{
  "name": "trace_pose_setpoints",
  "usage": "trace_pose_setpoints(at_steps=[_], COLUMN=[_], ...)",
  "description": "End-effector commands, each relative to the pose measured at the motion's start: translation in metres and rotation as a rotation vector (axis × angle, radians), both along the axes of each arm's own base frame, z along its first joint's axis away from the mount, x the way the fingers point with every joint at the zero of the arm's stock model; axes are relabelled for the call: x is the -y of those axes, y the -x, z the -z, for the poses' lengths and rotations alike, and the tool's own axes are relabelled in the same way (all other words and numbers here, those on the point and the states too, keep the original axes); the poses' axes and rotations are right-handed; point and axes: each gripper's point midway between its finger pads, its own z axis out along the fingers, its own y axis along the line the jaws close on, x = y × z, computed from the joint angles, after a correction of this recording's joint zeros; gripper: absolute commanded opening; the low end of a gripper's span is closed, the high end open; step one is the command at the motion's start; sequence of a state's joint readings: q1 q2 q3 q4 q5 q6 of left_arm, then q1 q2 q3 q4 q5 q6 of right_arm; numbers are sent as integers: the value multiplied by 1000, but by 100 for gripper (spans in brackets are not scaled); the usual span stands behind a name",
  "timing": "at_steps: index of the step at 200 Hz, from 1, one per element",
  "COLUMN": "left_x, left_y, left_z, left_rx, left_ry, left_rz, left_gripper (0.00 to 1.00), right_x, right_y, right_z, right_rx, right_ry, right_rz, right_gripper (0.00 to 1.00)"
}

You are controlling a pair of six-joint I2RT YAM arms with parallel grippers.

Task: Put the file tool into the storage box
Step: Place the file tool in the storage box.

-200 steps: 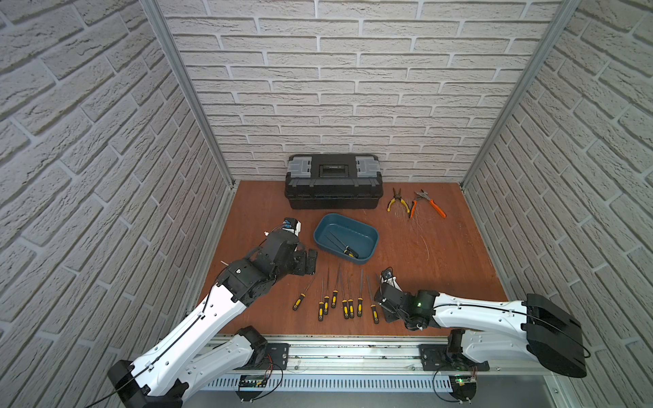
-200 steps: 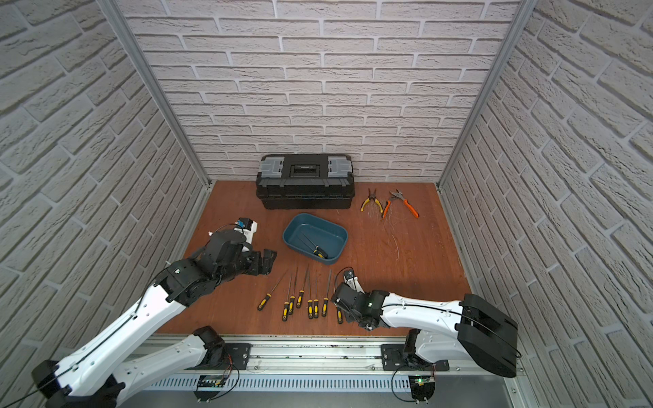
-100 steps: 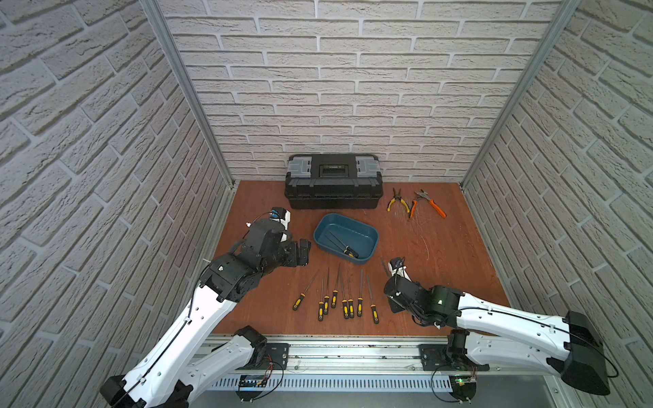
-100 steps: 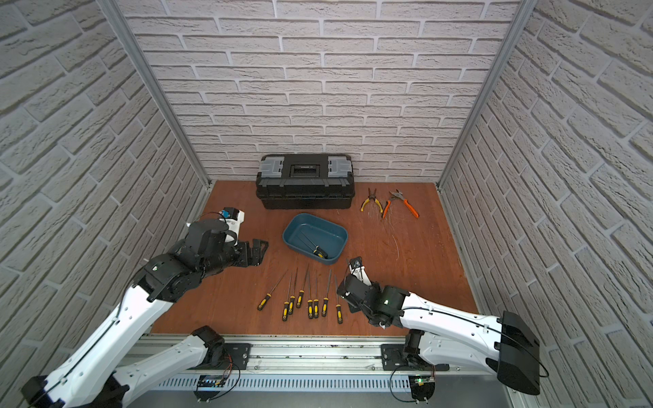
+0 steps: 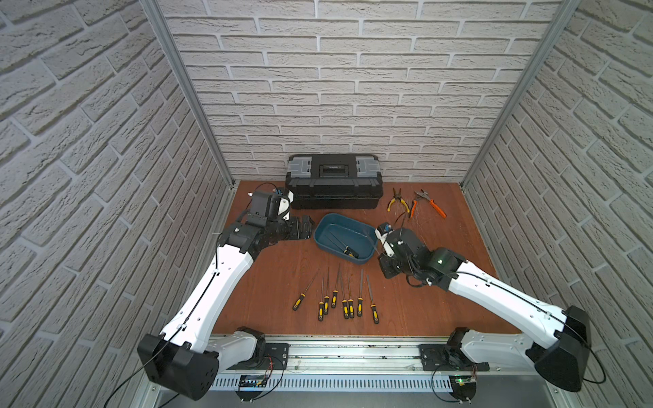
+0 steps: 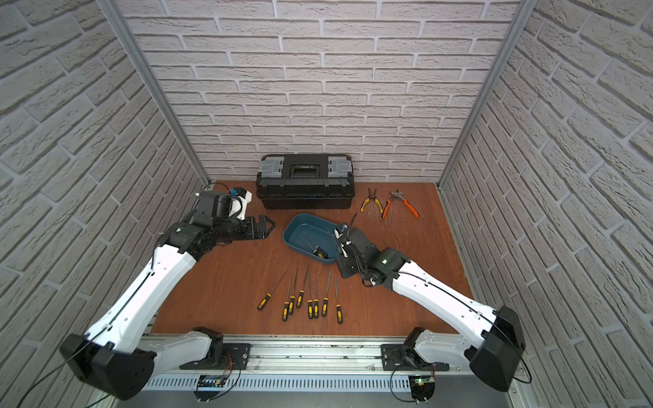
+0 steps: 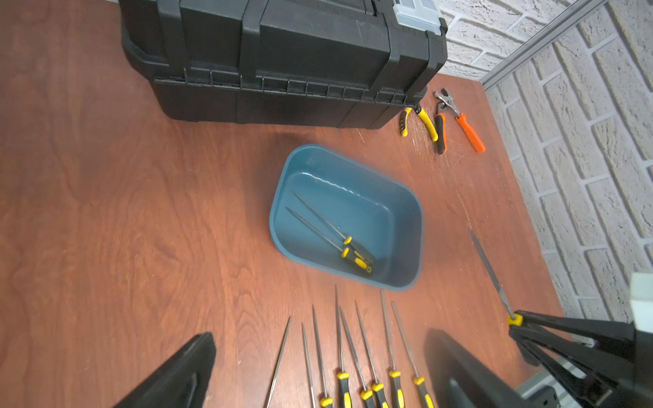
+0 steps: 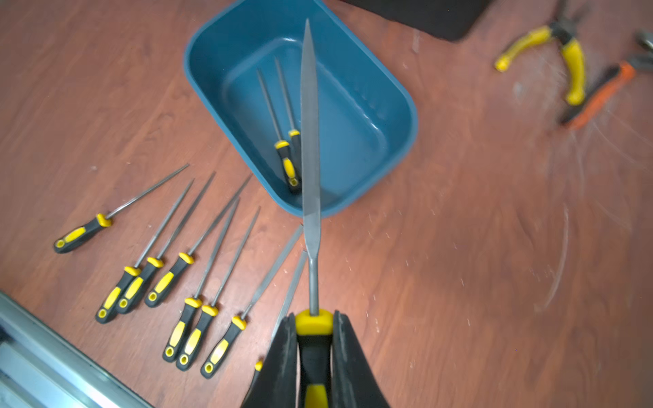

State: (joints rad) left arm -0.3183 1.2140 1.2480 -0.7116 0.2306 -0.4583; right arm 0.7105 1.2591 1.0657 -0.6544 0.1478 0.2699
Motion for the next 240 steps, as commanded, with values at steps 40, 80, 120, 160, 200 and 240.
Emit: trace_pose_setpoints(at_steps=[40,80,120,160,200,240], left_x=[13,12,12,16,24,31], left_y=[-30,-34,-39,-38,-36,-33], left_z=[27,50,70,87,100,110], left_rx=[-11,-55,-70,-96,-119,-145], left_ry=[48,28,23,2,-25,-49], left_rz=[18,8,-9,-6,1,15], left_gripper=[98,98,98,98,98,98], right_x=[-60,-76,-74,-72,-77,-85], right_y=[-63,-105,-136,-153,-154,-142], right_z=[10,31,63,100,126,136], right_rx=[-46,-56,-31,-47,-94,-146], right_ry=[-9,32,99,149,142,94], right_rz=[-315,-383,-371,-361,-384,-428], right_gripper=[3,2,2,3,6,21])
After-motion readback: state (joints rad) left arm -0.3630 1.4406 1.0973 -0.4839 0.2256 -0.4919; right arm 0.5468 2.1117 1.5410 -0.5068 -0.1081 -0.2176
